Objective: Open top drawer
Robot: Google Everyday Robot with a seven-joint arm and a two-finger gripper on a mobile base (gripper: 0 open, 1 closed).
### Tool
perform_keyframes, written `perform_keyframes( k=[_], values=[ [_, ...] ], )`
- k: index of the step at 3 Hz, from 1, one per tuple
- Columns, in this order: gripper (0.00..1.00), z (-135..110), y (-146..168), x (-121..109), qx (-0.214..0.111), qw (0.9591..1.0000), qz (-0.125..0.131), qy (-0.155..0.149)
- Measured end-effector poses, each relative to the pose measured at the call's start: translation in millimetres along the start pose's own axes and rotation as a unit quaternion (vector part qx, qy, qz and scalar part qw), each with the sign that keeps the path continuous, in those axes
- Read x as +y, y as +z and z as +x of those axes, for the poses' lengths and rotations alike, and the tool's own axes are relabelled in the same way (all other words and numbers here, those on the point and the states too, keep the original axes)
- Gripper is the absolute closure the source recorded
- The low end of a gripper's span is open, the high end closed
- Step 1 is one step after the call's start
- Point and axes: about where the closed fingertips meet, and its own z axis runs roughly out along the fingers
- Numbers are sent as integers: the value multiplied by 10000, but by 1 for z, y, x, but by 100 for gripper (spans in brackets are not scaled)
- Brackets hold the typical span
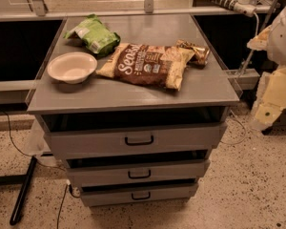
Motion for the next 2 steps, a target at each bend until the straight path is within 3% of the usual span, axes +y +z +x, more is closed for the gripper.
perform_keyframes(
  k=[1,2],
  values=[
    [0,0,0,0,-5,10000,8,1],
    [0,0,20,8,-79,9999,-71,-81]
  ],
)
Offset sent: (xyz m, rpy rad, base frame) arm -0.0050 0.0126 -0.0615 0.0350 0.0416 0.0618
